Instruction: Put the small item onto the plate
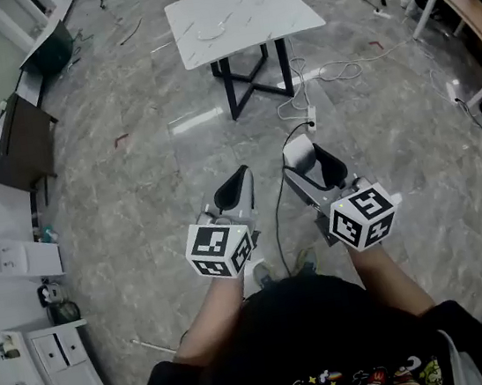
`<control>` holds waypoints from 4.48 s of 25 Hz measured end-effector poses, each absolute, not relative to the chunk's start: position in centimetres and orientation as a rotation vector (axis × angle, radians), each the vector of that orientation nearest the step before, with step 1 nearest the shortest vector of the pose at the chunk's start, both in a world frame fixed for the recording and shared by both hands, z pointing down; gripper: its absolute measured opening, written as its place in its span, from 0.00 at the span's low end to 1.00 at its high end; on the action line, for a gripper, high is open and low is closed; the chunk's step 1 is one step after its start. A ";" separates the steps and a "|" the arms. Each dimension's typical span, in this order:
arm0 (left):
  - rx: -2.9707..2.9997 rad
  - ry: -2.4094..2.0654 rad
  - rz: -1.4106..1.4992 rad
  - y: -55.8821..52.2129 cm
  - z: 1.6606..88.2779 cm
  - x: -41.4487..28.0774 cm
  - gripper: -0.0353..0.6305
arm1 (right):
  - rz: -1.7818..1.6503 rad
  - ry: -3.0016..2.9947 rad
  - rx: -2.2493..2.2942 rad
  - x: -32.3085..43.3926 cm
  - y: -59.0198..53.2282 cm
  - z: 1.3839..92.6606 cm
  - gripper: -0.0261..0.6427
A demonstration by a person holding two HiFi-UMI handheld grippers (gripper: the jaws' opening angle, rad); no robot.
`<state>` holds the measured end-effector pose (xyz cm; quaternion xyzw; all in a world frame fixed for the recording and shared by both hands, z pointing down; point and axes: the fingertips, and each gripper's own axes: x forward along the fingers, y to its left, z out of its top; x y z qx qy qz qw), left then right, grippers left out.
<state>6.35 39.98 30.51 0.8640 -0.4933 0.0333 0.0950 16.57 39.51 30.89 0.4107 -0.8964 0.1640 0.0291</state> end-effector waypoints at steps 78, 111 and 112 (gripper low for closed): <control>2.557 -1.355 0.147 5.1 33.3 -6.0 0.05 | 0.617 -2.685 1.299 4.4 5.2 34.6 0.54; 2.405 -1.507 0.228 -14.8 36.0 -0.5 0.05 | 0.675 -2.749 0.995 7.9 -16.5 37.6 0.54; 2.401 -1.511 0.229 -14.9 36.0 -0.5 0.05 | 0.676 -2.749 0.992 7.9 -16.8 37.6 0.54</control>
